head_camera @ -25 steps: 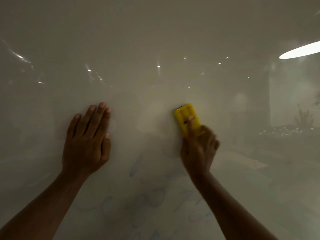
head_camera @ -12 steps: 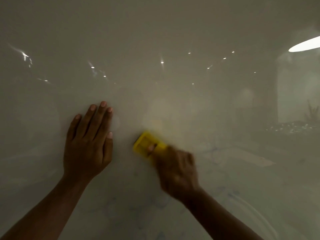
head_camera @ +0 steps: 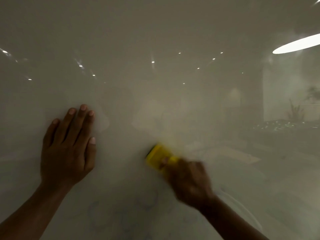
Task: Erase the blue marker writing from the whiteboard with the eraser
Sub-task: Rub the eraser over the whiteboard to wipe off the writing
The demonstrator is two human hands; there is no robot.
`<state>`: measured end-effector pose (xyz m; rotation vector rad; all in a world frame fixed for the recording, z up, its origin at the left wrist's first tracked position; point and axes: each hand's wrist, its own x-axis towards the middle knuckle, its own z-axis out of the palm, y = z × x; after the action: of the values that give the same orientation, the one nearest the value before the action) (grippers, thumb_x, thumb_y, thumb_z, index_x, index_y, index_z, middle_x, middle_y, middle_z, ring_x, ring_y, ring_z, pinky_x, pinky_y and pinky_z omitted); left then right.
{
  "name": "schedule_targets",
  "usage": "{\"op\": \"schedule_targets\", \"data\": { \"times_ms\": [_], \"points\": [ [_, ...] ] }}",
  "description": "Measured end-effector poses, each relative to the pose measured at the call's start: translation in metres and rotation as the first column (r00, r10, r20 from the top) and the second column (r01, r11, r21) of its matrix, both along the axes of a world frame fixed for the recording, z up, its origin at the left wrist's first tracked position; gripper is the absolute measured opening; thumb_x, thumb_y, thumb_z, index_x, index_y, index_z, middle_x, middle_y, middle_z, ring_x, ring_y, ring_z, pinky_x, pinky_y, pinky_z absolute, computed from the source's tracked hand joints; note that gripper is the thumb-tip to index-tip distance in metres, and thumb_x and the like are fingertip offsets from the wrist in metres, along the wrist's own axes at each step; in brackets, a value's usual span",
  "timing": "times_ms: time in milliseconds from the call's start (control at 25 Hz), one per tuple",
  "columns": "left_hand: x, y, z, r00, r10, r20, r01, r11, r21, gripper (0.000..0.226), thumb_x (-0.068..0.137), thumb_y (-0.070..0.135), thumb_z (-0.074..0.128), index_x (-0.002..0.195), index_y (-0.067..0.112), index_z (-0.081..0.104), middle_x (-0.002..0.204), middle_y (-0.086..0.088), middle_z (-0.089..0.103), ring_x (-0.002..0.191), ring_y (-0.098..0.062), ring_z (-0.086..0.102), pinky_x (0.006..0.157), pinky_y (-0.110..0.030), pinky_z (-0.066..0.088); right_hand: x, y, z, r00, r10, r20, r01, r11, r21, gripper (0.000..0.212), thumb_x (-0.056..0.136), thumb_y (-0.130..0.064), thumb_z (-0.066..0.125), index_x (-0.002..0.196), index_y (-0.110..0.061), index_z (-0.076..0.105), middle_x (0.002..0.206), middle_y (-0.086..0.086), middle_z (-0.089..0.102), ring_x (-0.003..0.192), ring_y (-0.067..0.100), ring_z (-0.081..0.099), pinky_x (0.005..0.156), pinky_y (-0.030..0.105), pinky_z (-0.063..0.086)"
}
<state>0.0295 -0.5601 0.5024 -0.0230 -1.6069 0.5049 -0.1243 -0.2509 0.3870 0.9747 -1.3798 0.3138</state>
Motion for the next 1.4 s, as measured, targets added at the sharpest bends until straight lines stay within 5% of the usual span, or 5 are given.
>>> {"op": "schedule_targets", "data": {
  "times_ms": [360,520,680,840,1400],
  "points": [
    [-0.004,-0.006,-0.002,0.999,-0.026,0.033,0.026,1.0,0.007,0.066,0.109,0.03,0.035,0.172,0.015,0.027,0.18,-0.005,0.024,0.164,-0.031,0.029,0.128,-0.059,0.027,-0.028,0.022,0.0,0.914,-0.062,0.401,0.356,0.594,-0.721,0.06,0.093,-0.031,0.074,0.15,-0.016,0.058,0.11,0.019,0.065,0.098,0.036,0.06,0.081,0.043,0.041],
    [-0.002,-0.004,-0.001,0.999,-0.03,0.03,0.03,1.0,0.005,0.064,0.11,0.03,0.034,0.172,0.014,0.027,0.179,-0.006,0.026,0.163,-0.033,0.031,0.128,-0.059,0.027,-0.021,0.019,-0.035,0.965,-0.185,0.188,0.242,0.906,-0.348,0.037,0.104,-0.04,0.054,0.136,-0.026,0.067,0.103,0.012,0.073,0.092,0.036,0.063,0.081,0.04,0.046],
    [-0.001,-0.003,-0.002,0.999,-0.03,0.031,0.03,0.999,0.01,0.064,0.111,0.03,0.034,0.172,0.014,0.027,0.179,-0.007,0.027,0.162,-0.035,0.034,0.128,-0.059,0.027,-0.019,0.022,-0.022,0.846,0.097,0.524,0.434,0.443,-0.784,0.051,0.097,-0.037,0.068,0.145,-0.018,0.064,0.105,0.019,0.061,0.092,0.04,0.058,0.08,0.045,0.042],
    [-0.001,-0.005,-0.002,0.999,-0.028,0.046,0.028,0.999,0.019,0.064,0.111,0.03,0.033,0.173,0.015,0.024,0.18,-0.007,0.025,0.163,-0.035,0.031,0.129,-0.06,0.026,0.014,-0.019,-0.054,0.968,-0.093,0.232,0.181,0.9,-0.396,0.06,0.092,-0.03,0.07,0.15,-0.025,0.055,0.116,0.017,0.067,0.096,0.037,0.061,0.081,0.042,0.043],
    [0.003,0.0,-0.004,0.998,0.01,0.06,-0.011,1.0,0.006,0.063,0.112,0.03,0.034,0.171,0.011,0.027,0.178,-0.012,0.027,0.163,-0.035,0.03,0.13,-0.057,0.023,0.048,-0.077,-0.034,0.895,0.159,0.416,0.193,0.703,-0.684,0.053,0.094,-0.027,0.068,0.145,-0.014,0.064,0.113,0.013,0.06,0.093,0.035,0.057,0.078,0.042,0.042]
  ]
}}
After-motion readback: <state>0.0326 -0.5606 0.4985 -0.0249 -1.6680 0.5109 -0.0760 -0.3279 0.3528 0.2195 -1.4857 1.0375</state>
